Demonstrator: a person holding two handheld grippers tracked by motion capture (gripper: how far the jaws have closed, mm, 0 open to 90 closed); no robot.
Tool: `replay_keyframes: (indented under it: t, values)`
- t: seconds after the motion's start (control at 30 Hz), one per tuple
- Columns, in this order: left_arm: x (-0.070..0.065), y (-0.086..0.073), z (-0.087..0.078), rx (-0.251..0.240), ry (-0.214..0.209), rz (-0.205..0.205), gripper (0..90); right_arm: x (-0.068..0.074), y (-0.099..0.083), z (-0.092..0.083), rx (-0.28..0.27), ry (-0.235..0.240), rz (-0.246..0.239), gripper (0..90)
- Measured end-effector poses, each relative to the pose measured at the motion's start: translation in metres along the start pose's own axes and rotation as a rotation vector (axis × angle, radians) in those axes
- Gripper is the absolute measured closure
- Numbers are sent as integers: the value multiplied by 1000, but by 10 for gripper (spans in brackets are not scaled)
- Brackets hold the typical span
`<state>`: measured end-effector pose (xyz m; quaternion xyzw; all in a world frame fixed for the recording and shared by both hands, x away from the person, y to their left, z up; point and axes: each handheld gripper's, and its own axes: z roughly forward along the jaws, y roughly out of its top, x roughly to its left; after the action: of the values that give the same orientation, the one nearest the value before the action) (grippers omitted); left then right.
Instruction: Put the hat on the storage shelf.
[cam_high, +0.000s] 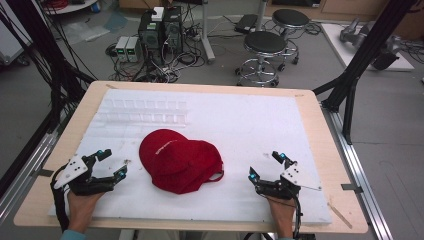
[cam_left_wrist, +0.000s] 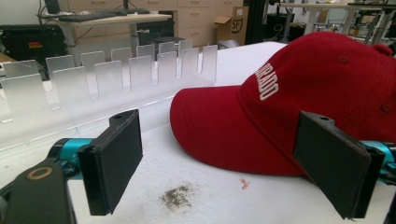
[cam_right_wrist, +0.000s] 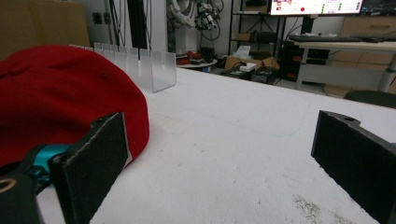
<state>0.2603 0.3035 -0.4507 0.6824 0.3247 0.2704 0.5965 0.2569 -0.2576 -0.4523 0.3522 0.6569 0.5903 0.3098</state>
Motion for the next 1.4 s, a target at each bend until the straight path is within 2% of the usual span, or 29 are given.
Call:
replay_keyframes:
  t: [0.17,0.4,0.53,0.73,0.77,0.9,0.93,1.0,1.07,1.13,1.17,1.27,1.3,1.4]
  values:
    - [1,0,0,-1,-3,-10,161,0,0,0,-1,2,4,29]
    - [-1,0,-1,-6,8,12,161,0,0,-1,-13,1,0,29]
    - [0,0,0,-2,6,0,161,-1,0,-1,-21,0,1,29]
    - [-2,-1,-2,-23,10,15,162,1,1,0,5,-10,5,29]
    - [-1,-1,-2,-18,8,12,162,4,5,1,22,7,18,29]
    - [0,0,-2,-16,5,-1,162,15,15,2,8,29,-5,29]
    - [0,0,-2,-15,5,-1,162,23,24,6,13,50,-9,29]
    - [0,0,-2,-15,6,-1,162,27,28,8,16,61,-15,29]
    - [0,0,-2,-16,5,-1,162,40,37,15,32,90,-32,29]
    - [0,-1,-2,-18,6,-3,162,43,39,18,37,105,-35,29]
    - [0,-1,-2,-17,4,-4,162,51,43,23,53,132,-29,29]
    - [0,-1,-2,-17,4,-4,162,58,47,28,65,159,-23,29]
    - [0,-1,-2,-17,3,-5,162,66,50,34,78,191,-31,29]
    - [0,-1,-2,-17,2,-6,162,79,55,43,109,242,-40,29]
